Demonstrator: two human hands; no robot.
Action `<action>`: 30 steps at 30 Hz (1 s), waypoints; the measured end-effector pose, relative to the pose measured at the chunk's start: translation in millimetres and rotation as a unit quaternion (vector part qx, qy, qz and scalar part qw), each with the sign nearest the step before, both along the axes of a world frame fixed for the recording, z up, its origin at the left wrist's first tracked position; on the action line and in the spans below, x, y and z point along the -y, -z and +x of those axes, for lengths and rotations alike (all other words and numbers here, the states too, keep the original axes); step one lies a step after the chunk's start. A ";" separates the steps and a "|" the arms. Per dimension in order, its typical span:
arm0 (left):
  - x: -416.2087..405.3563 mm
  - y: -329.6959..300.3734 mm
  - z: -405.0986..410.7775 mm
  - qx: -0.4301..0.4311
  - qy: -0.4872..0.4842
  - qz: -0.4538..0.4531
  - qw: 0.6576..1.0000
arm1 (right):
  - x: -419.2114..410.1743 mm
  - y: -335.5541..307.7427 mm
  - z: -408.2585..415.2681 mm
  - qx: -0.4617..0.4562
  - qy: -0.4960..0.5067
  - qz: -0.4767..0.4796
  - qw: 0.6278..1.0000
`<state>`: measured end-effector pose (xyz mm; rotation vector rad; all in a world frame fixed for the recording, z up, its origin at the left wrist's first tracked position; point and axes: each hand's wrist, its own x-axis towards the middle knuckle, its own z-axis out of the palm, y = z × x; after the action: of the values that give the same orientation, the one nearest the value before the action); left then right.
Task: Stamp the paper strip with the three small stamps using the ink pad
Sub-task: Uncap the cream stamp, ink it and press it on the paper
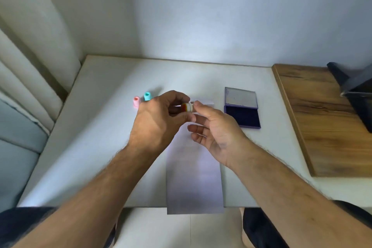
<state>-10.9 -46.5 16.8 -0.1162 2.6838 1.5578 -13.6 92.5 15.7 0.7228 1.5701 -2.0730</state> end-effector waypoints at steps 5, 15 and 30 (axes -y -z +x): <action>1.8 11.1 -11.3 0.025 0.013 0.065 0.997 | -17.3 4.5 -8.6 0.007 -0.017 -0.043 0.999; 4.3 17.6 -22.3 0.022 0.009 0.127 0.992 | -24.5 14.6 -20.1 -0.021 -0.011 -0.094 0.995; 20.4 13.9 -23.3 0.088 -0.010 0.234 0.968 | -18.3 13.6 -18.0 -0.107 -0.054 -0.026 0.992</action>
<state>-34.1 -66.9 2.9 -0.2519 2.1223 2.0279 -31.5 110.9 2.1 0.3973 1.6205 -2.1608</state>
